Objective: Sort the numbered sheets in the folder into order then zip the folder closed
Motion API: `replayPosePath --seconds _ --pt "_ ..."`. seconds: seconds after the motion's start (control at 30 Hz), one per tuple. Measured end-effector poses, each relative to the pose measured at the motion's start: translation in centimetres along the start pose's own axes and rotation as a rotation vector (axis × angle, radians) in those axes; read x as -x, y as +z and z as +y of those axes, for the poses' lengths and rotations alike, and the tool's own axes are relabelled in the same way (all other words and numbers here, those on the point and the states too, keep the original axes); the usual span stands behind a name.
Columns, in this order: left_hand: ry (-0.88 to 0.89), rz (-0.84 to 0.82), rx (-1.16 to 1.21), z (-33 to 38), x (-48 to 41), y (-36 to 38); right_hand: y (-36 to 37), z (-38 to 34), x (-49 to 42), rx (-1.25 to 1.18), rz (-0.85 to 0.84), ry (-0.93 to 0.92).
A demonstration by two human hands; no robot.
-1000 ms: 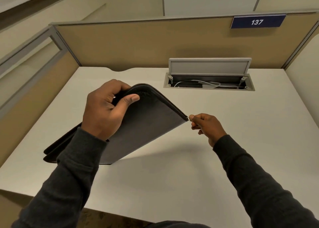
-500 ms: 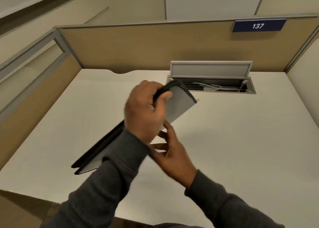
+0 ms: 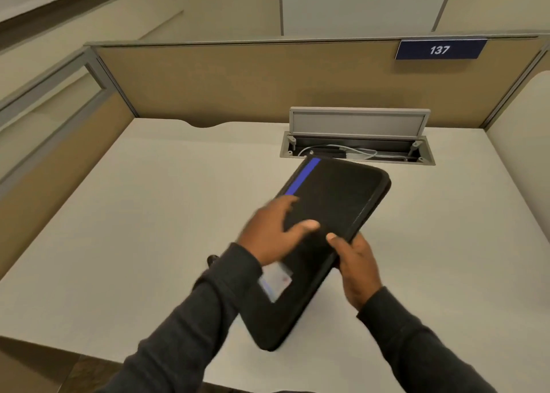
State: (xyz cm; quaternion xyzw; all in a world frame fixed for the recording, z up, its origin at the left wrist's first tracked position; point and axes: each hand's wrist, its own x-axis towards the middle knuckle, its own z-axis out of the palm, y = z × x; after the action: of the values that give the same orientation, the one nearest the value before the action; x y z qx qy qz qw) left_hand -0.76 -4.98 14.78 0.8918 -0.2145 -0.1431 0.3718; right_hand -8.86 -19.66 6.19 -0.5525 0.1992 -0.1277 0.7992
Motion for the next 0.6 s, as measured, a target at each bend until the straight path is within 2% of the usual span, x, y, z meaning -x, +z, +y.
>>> replayPosePath --seconds 0.07,0.13,0.2,0.23,0.3,0.33,0.43,0.53,0.6 --pt "-0.209 0.113 -0.119 -5.5 -0.9 -0.6 -2.0 -0.9 -1.0 -0.035 0.062 0.083" --pt "-0.408 0.084 -0.191 -10.2 -1.3 -0.4 -3.9 -1.7 -2.3 -0.016 0.084 0.134" --pt "-0.538 -0.029 -0.081 -13.0 -0.9 0.8 -5.1 -1.4 -3.7 -0.020 0.087 0.195" --pt "-0.579 -0.098 0.065 -13.5 -0.4 1.6 -5.5 -1.2 -4.3 -0.018 0.096 0.227" --pt "-0.613 -0.179 0.364 -13.9 0.5 3.4 -5.9 -1.2 -5.1 -0.033 0.095 0.300" --pt "-0.602 -0.161 0.435 -14.3 0.9 4.5 -6.0 -1.1 -5.5 -0.033 0.099 0.328" --pt "-0.593 0.017 0.476 -15.9 1.3 7.3 -6.4 0.3 -6.6 0.081 0.137 0.341" --pt "-0.591 0.096 0.428 -15.9 1.3 8.5 -6.9 2.4 -7.8 0.524 0.246 0.288" --pt "-0.582 0.118 0.402 -15.4 1.3 9.0 -6.9 3.6 -8.1 0.737 0.277 0.290"
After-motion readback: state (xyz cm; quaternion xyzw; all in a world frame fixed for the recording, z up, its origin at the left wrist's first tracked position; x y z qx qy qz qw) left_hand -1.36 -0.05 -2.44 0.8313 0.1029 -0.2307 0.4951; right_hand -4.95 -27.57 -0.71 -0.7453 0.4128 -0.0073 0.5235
